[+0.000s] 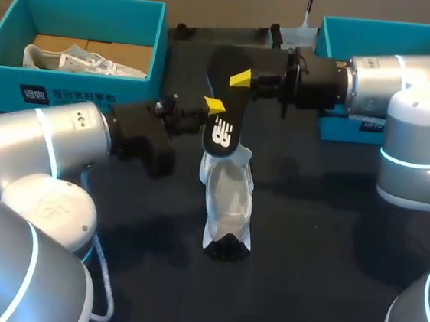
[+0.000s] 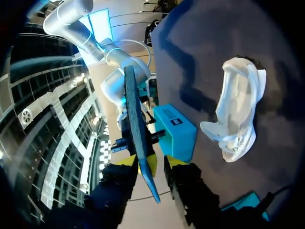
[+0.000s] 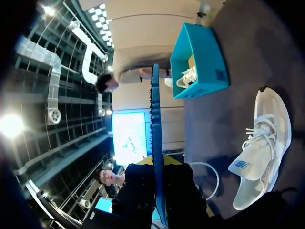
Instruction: Take the shoe out of the shoebox, open the shoe tongue, remove and reinsert the insole, then place the shoe into the shoebox
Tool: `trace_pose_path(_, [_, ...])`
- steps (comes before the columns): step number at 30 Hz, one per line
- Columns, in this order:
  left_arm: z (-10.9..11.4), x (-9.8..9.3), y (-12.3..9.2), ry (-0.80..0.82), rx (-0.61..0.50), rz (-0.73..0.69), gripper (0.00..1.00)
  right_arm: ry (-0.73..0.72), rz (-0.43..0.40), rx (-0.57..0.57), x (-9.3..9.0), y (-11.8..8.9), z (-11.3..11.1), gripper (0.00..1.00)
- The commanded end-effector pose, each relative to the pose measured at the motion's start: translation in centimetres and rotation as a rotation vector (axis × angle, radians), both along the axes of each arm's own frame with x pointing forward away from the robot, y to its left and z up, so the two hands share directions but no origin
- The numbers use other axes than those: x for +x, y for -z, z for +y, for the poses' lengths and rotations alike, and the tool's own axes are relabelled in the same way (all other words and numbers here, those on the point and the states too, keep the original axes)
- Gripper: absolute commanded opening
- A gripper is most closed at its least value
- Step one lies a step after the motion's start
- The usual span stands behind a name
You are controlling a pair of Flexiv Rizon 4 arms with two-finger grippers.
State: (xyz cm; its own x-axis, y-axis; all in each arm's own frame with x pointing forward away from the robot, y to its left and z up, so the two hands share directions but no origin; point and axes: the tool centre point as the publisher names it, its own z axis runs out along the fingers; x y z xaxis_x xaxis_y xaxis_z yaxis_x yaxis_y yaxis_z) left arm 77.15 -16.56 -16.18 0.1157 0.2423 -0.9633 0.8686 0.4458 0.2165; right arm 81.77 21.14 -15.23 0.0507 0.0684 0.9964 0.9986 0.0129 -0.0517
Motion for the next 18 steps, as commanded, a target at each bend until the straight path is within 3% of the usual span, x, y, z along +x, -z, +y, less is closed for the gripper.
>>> trace_pose_path(1, [1.7,0.7,-0.5,0.047,0.066,0.034,1.00,0.006,0.001,0.000,-0.3,0.2,-0.4,0.00])
trace_pose_path(8, [2.9,2.0,-0.8,0.083,0.188,0.034,1.00,0.009,0.004,0.000,-0.4,1.0,-0.6,0.00])
trace_pose_path(18, [2.6,2.7,-2.3,0.163,0.546,0.095,1.00,0.003,0.001,-0.003,-0.6,2.2,-0.6,0.00])
